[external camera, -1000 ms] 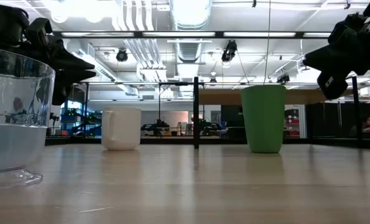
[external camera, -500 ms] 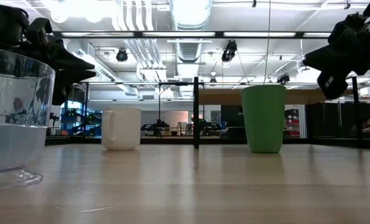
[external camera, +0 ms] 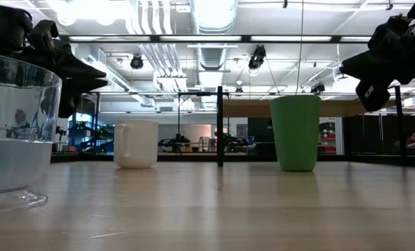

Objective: Stack small to large cups/mugs on shelf

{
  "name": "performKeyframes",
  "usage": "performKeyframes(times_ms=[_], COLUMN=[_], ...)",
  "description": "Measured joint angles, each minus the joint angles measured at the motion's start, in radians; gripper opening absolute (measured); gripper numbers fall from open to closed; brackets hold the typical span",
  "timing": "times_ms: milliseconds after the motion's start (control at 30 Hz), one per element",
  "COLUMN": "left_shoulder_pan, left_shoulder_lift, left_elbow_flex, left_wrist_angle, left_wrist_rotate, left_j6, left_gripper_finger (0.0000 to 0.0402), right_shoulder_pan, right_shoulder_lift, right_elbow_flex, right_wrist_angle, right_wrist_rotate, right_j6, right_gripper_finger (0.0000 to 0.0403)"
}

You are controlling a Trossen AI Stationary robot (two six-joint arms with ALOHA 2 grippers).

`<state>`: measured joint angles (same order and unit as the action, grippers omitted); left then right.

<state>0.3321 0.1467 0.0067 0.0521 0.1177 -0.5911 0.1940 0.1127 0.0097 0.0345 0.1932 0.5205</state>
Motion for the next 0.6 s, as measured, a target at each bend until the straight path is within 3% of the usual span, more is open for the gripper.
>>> performKeyframes(times_ms=[600], left_shoulder_pan=[0.000], left_shoulder_lift=[0.000], left_elbow_flex=[0.000], left_wrist_angle=[0.000], left_wrist_rotate=[-0.053], left_j6=[-0.003], left_gripper_finger=[0.0075], right_shoulder_pan=[0.000], right_shoulder_lift=[0.000], right_elbow_flex=[0.000], right_wrist_angle=[0.004], right_wrist_rotate=[0.030], right_j6=[0.003], right_gripper_finger=[0.0043])
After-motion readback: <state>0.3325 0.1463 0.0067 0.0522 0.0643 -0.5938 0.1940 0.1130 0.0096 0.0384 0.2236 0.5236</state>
